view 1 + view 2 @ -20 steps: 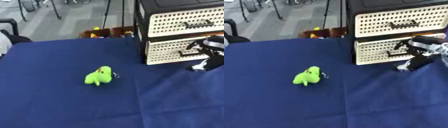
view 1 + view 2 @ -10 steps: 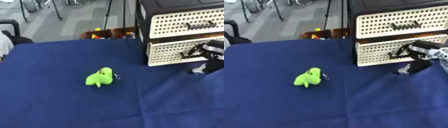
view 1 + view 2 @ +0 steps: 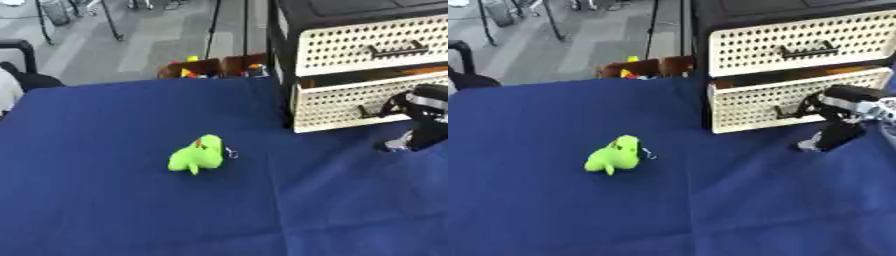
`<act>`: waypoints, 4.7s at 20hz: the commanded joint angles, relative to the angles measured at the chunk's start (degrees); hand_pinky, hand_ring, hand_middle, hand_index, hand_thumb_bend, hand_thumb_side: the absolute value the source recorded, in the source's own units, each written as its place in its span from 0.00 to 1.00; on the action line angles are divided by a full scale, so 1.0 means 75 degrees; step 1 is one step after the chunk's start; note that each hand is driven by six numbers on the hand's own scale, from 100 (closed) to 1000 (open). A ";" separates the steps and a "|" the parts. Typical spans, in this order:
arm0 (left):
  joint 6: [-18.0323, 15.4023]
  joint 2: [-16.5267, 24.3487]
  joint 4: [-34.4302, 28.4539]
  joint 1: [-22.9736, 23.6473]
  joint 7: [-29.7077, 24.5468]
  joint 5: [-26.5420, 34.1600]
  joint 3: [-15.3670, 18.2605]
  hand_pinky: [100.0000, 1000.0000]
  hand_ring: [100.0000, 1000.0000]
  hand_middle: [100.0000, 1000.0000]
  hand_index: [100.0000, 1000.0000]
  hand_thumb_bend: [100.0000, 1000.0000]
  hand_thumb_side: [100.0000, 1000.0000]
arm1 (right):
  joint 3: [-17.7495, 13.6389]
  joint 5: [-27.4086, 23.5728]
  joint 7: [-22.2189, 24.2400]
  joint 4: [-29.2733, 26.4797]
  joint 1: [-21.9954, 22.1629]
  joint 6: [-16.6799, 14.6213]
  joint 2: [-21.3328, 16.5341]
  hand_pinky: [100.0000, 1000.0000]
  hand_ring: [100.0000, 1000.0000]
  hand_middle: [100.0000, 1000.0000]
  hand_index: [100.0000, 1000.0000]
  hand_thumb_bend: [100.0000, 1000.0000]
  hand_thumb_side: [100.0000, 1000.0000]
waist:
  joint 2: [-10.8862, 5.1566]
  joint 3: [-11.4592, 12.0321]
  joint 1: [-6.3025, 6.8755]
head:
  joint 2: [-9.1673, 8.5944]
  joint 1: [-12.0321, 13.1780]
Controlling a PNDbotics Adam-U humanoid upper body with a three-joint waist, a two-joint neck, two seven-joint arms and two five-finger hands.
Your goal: Pick up objects from table and place into drawer.
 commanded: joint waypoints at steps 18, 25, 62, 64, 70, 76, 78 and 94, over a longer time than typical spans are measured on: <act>0.0059 0.0137 -0.0132 -0.0077 0.0069 0.0095 0.0039 0.49 0.72 0.71 0.85 0.03 0.96 | -0.0244 -0.0072 0.0430 -0.1528 0.1131 0.0315 -0.0593 0.00 0.17 0.05 0.62 0.40 0.43 | -0.0290 -0.0255 0.0025 | -0.0039 0.0113; 0.0066 0.0136 -0.0132 -0.0067 0.0093 0.0088 0.0059 0.49 0.72 0.71 0.85 0.03 0.96 | -0.0447 -0.0088 0.0411 -0.2578 0.1851 0.0636 -0.0768 0.00 0.17 0.05 0.62 0.39 0.46 | -0.0318 -0.0327 0.0053 | -0.0009 0.0151; 0.0123 0.0033 -0.0132 -0.0006 0.0081 0.0099 0.0083 0.49 0.72 0.71 0.85 0.02 0.96 | -0.0943 -0.0103 0.0165 -0.4672 0.3409 0.1464 -0.0691 0.00 0.19 0.10 0.87 0.42 0.58 | -0.0390 -0.0586 0.0158 | -0.0105 0.0058; 0.0126 0.0030 -0.0132 -0.0007 0.0079 0.0099 0.0086 0.49 0.72 0.71 0.85 0.02 0.96 | -0.0939 -0.0090 0.0056 -0.4717 0.3436 0.1402 -0.0687 0.00 0.20 0.10 0.88 0.42 0.60 | -0.0387 -0.0599 0.0156 | -0.0097 0.0053; 0.0138 0.0023 -0.0132 0.0005 0.0066 0.0102 0.0088 0.49 0.72 0.71 0.85 0.02 0.96 | -0.0962 0.0099 -0.0265 -0.4730 0.3481 0.1115 -0.0647 0.00 0.20 0.11 0.89 0.41 0.66 | -0.0396 -0.0638 0.0168 | -0.0101 0.0054; 0.0149 0.0007 -0.0132 0.0007 0.0044 0.0115 0.0088 0.49 0.73 0.71 0.85 0.02 0.96 | -0.1055 0.0419 -0.0433 -0.4731 0.3533 0.0988 -0.0625 0.00 0.19 0.10 0.86 0.40 0.69 | -0.0394 -0.0675 0.0173 | -0.0095 0.0061; 0.0151 0.0010 -0.0132 0.0011 0.0048 0.0118 0.0095 0.49 0.73 0.71 0.85 0.01 0.96 | -0.1132 0.0460 -0.0514 -0.4731 0.3538 0.0944 -0.0615 0.00 0.19 0.10 0.85 0.40 0.70 | -0.0392 -0.0690 0.0175 | -0.0089 0.0063; 0.0170 0.0074 -0.0132 0.0059 0.0092 0.0079 0.0115 0.49 0.73 0.71 0.85 0.01 0.96 | -0.2159 -0.0409 -0.1884 -0.4731 0.3198 0.0220 -0.0737 0.00 0.14 0.08 0.80 0.46 0.85 | -0.0434 -0.0789 0.0166 | 0.0037 0.0242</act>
